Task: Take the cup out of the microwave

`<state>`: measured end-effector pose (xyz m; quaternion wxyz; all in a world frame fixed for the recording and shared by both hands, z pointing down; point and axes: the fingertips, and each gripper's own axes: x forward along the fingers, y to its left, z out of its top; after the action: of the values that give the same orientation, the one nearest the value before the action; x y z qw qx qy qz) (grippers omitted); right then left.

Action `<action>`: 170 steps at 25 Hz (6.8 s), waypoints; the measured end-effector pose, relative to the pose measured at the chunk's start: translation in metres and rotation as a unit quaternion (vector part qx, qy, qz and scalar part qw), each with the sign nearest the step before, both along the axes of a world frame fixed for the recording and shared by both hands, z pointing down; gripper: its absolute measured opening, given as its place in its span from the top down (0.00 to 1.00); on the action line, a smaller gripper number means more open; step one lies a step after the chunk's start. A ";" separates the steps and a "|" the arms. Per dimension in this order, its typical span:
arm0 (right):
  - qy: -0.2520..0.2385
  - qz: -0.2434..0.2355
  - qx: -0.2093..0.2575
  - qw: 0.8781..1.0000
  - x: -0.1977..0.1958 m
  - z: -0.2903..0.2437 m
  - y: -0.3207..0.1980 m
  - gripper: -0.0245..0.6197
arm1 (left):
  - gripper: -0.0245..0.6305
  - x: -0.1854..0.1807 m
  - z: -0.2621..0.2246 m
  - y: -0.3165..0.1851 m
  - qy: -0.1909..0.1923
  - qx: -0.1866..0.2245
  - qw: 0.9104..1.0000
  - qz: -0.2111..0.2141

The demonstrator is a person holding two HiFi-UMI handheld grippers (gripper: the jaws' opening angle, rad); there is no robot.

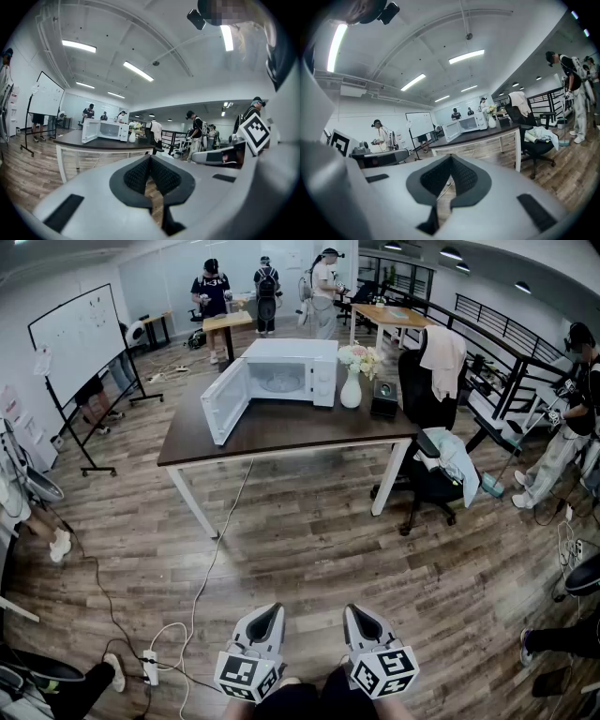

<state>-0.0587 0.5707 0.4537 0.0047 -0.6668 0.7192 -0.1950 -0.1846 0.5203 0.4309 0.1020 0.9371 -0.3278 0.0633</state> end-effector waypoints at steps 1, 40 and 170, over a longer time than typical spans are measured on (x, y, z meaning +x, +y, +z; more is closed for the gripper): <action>-0.001 0.005 0.003 1.000 -0.005 -0.003 0.001 0.97 | 0.96 -0.006 -0.001 0.001 0.001 0.001 1.000 0.000; -0.006 0.015 -0.009 1.000 -0.072 0.002 -0.058 0.97 | 0.95 -0.075 0.011 -0.060 0.004 -0.005 1.000 0.000; -0.025 0.026 -0.063 0.997 0.170 0.044 -0.735 0.97 | 0.30 0.168 0.051 -0.757 -0.005 -0.040 0.999 -0.010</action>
<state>0.1111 -0.1647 0.4977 -0.0140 -0.6789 0.6878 -0.2565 -0.0162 -0.2365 0.4818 0.1385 0.9285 -0.3351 0.0798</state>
